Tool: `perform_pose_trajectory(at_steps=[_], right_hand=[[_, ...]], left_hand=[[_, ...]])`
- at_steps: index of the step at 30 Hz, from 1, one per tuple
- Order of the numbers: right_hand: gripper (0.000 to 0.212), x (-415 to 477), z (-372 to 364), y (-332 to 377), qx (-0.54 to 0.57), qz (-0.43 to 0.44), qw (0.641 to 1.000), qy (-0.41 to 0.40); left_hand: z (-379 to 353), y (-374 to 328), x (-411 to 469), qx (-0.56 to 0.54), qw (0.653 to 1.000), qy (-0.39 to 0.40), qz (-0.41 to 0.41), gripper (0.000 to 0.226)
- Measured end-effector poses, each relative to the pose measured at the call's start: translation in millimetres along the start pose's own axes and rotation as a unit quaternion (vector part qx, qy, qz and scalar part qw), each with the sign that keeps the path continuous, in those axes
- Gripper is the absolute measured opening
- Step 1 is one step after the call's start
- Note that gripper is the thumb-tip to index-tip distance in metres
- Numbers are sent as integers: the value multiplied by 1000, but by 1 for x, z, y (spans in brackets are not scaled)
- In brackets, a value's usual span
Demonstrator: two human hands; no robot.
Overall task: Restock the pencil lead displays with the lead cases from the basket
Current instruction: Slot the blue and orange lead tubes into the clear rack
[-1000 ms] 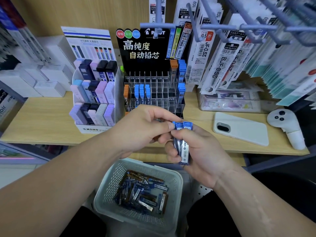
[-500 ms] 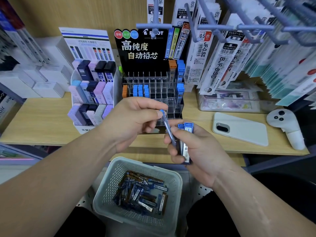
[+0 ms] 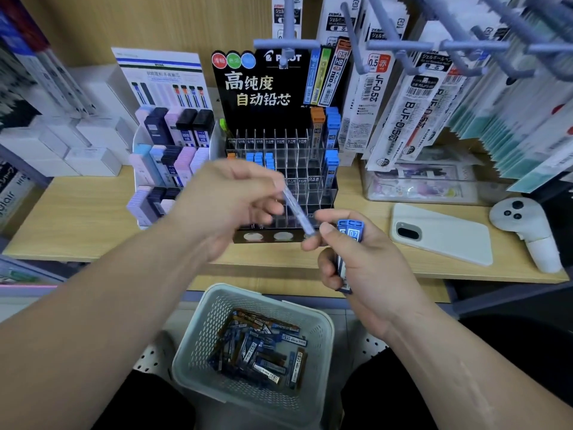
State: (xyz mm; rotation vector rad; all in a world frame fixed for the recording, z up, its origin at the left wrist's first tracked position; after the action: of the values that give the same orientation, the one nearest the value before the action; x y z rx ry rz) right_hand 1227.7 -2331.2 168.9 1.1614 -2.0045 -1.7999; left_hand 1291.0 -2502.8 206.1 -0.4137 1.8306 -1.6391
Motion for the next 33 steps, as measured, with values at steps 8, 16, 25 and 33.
perform_pose_trajectory(at_steps=[8,16,25,33], right_hand=[[13,1,11,-4,14,-21,999,-22],[14,0,9,-1,23,-11,1000,-7],[15,1,11,-2,14,-16,1000,-6],[14,1,10,-3,19,-21,1000,-2]], left_hand=[[23,-21,17,321,931,-54,-165,11],[10,-26,18,392,888,-74,-229,4],[10,-27,28,424,876,-65,-219,5],[-4,-21,24,516,810,-93,-263,8]])
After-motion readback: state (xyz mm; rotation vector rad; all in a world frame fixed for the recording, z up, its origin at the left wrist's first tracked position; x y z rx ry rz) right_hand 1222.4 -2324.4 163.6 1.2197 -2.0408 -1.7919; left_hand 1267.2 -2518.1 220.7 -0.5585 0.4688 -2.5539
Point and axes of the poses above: each hand's wrist, its own x-axis towards the middle knuckle, its own z-axis out of the back of the hand, y = z × x, the point moved 10 cm from there along x, towards the middle knuckle
